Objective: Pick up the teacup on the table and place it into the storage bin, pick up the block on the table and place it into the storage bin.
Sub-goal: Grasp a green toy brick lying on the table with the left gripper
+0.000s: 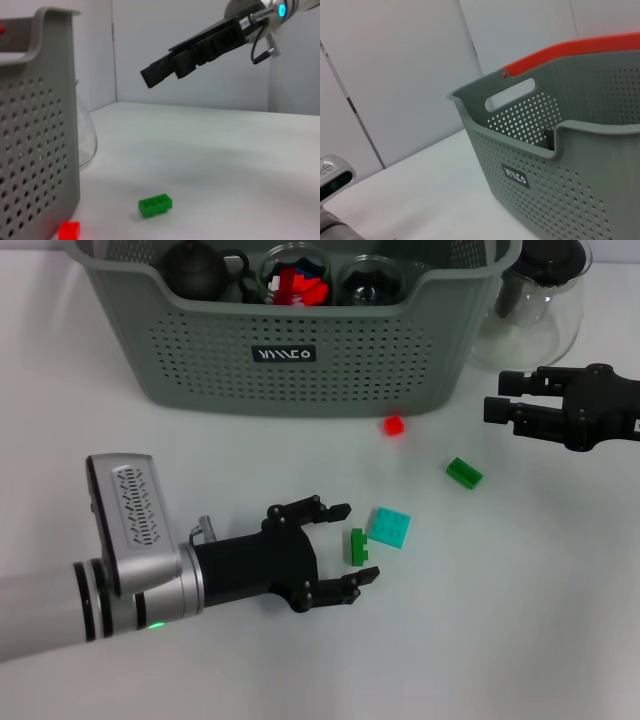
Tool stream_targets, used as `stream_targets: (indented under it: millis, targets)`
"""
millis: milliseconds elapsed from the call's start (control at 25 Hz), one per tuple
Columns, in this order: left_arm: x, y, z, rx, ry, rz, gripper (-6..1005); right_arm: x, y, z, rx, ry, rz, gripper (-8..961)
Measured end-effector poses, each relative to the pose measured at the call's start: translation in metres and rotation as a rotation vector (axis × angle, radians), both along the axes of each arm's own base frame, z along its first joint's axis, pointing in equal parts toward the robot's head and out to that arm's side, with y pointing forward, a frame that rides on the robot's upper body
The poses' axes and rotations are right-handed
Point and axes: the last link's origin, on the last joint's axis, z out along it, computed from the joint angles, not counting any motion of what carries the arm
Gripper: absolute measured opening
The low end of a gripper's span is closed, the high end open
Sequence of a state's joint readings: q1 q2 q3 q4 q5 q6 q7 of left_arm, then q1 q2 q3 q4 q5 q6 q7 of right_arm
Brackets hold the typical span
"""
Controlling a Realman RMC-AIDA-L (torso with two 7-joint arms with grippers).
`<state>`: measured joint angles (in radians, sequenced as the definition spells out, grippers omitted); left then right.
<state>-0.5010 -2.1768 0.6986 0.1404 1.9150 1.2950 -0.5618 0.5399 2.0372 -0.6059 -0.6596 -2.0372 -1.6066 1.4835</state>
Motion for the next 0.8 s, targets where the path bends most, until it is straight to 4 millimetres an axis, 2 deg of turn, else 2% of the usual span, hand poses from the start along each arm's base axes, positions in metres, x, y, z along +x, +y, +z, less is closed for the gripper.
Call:
stream_targets:
  millis: [320,800]
  targets:
    - [0.004,0.008,-0.007,-0.012,0.057,-0.035,755,0.000,-0.001,-0.001,-0.008,-0.004,0.001,523]
    - [0.005,0.007,-0.012,-0.042,0.087,-0.057,746,0.001,-0.001,-0.002,-0.013,-0.007,-0.005,523]
